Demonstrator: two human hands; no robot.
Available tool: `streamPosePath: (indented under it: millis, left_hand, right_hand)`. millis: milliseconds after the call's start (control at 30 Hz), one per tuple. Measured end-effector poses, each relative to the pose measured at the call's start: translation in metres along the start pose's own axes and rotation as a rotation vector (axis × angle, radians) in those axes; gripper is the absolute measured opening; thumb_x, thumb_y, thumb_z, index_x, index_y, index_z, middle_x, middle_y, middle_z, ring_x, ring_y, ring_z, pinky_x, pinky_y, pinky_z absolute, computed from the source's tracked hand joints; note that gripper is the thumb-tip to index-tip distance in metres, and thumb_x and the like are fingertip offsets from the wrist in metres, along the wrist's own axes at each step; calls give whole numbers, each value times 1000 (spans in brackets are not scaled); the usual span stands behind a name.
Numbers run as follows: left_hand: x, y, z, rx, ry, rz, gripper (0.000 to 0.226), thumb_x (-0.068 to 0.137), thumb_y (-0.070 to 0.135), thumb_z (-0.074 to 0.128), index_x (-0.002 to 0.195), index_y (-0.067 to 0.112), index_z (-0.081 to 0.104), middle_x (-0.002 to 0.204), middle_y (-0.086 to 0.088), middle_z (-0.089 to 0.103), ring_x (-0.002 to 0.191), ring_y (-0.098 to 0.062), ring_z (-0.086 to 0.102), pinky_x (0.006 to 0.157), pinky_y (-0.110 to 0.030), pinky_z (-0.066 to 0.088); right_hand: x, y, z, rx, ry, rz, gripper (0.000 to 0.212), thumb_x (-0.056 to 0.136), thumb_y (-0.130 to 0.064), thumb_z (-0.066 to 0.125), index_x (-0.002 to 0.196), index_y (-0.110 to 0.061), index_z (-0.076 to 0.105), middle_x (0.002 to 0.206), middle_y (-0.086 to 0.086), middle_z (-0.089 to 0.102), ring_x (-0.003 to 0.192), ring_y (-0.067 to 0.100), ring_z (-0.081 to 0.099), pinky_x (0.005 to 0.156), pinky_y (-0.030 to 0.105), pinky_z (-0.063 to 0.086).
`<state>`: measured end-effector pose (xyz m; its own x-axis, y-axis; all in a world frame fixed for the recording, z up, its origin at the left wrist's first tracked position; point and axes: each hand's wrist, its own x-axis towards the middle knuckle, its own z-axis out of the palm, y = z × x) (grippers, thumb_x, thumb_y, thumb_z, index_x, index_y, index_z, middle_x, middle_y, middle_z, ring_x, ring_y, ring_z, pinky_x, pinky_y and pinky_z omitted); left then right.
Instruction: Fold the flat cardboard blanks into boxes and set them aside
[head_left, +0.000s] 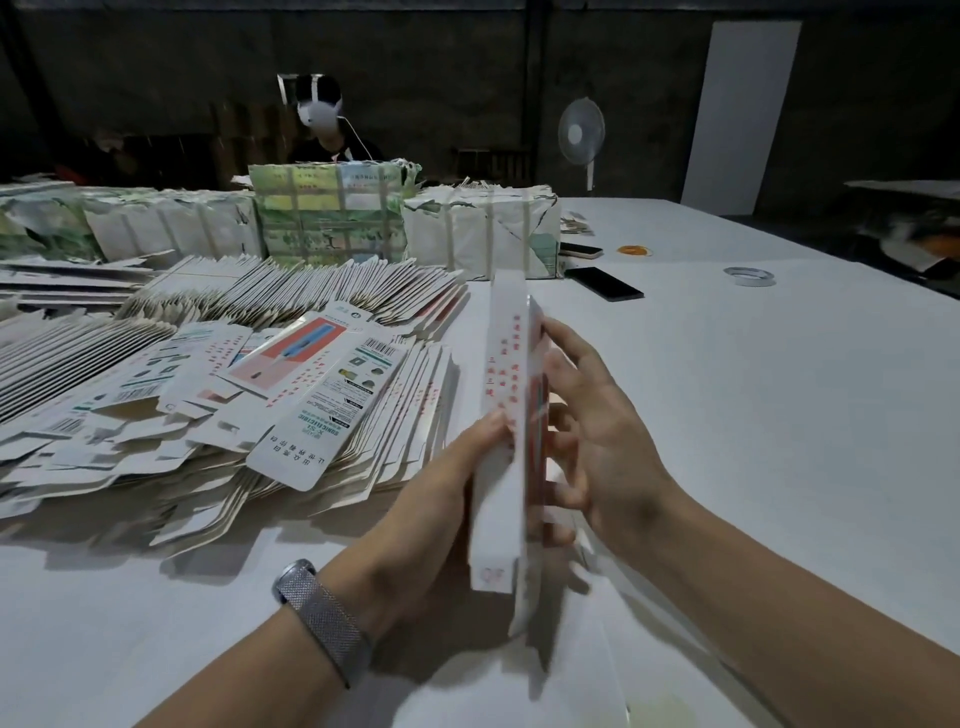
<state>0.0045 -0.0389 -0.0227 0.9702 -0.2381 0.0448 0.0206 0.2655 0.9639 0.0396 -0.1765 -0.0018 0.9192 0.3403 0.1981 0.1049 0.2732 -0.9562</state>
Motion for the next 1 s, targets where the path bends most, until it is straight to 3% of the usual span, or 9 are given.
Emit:
streamPosePath:
  millis: [100,200,300,367,500,633,733,867,1000]
  left_hand:
    - [-8,-5,0,-75,13,14,36,95,51,58,109,25,79,110,-14,77,98,-27,76,80,-35,61]
    - [-5,-12,2,112,166,122,39,91,48,53,118,26,72,106,-3,79,93,-20,77,73,-26,60]
    - [0,-9,2,223,216,272,50,92,47,59,135,25,46,112,6,76,98,-17,75,75,-24,60]
    - [3,-8,1,256,222,329,48,95,46,61,135,29,41,115,10,73,105,-10,72,78,-20,58]
    - [9,-14,4,353,244,334,49,89,48,57,132,31,41,122,8,66,111,-1,67,89,-20,55]
    - [14,-17,2,358,250,267,51,81,71,55,121,40,46,114,21,71,106,-1,69,86,-22,57]
    - [19,-16,3,392,214,223,61,80,75,54,130,41,45,115,19,72,104,-8,72,90,-37,59]
    - [22,-10,7,514,184,243,61,83,76,43,133,41,48,115,26,68,105,0,69,92,-36,58]
    - [16,-8,6,544,237,245,54,87,74,39,121,36,58,105,15,74,96,-5,72,85,-34,59]
  right_hand:
    - [-1,6,-2,-80,48,-78,45,95,-31,64,128,-58,49,116,-13,69,100,16,72,70,34,61]
    - [-3,14,2,-127,99,-146,64,96,-16,64,136,-58,37,119,-19,66,102,11,71,77,30,61]
    - [-5,17,5,-132,70,-163,82,98,-12,60,144,-65,17,120,-30,60,108,5,68,82,29,60]
    - [-5,16,7,-70,26,-126,81,102,-13,53,145,-66,11,122,-29,60,108,5,68,85,30,60]
    - [-4,11,9,35,-3,-131,56,106,-15,38,140,-59,33,110,-35,67,104,-1,68,75,19,57]
    - [-3,8,7,105,16,-136,42,96,-39,43,131,-61,48,123,-24,66,114,8,67,84,28,59]
    - [-2,10,2,131,15,-124,45,89,-46,44,130,-61,52,125,-22,67,113,11,67,86,36,60]
    - [2,10,-2,103,42,-106,42,102,-34,41,132,-62,51,127,-21,66,112,12,68,85,38,60]
    - [4,8,-2,13,60,-144,42,103,-26,42,129,-58,50,106,-24,72,103,11,71,74,29,60]
